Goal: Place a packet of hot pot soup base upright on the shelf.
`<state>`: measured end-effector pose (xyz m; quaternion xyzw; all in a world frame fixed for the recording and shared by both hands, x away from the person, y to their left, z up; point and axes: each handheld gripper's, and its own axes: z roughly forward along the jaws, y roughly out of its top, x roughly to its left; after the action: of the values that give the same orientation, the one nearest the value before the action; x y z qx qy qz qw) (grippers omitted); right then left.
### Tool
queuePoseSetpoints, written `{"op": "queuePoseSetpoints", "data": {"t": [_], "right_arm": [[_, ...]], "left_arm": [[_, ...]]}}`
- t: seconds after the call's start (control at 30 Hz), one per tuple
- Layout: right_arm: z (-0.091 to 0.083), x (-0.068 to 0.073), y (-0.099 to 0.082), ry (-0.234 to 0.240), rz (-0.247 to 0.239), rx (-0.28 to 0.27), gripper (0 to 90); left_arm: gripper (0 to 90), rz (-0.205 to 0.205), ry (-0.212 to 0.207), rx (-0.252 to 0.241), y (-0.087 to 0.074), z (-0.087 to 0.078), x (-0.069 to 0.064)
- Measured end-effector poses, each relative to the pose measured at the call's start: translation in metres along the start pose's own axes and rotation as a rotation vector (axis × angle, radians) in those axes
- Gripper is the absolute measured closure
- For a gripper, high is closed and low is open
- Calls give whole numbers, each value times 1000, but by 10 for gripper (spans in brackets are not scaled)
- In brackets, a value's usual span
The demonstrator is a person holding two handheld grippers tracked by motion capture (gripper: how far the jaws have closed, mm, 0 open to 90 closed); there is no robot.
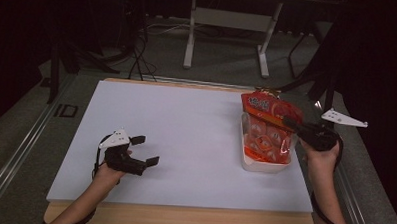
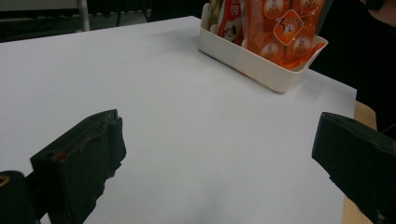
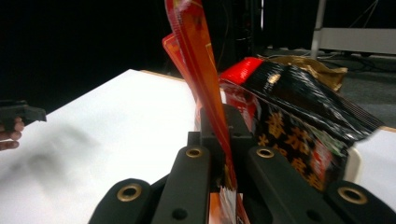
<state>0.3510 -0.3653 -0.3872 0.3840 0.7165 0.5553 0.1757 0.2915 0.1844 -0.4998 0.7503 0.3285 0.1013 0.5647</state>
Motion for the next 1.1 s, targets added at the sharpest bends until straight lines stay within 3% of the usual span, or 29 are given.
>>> {"op": "queuePoseSetpoints", "data": {"t": [0.4,0.67,0.87,1.1], "right_arm": [[-6,-8,-27,0,10,22,895],[-6,-5,-22,-33,-6,48,879],[-8,2,-10,-58,-17,62,754],[-17,20,23,-80,-60,-7,507]], "left_arm": [[18,-6,3,-4,-2,0,1],[19,-8,6,-4,-3,0,2],[19,-9,10,-4,-3,1,2],[19,-13,9,-14,-4,1,0]]}}
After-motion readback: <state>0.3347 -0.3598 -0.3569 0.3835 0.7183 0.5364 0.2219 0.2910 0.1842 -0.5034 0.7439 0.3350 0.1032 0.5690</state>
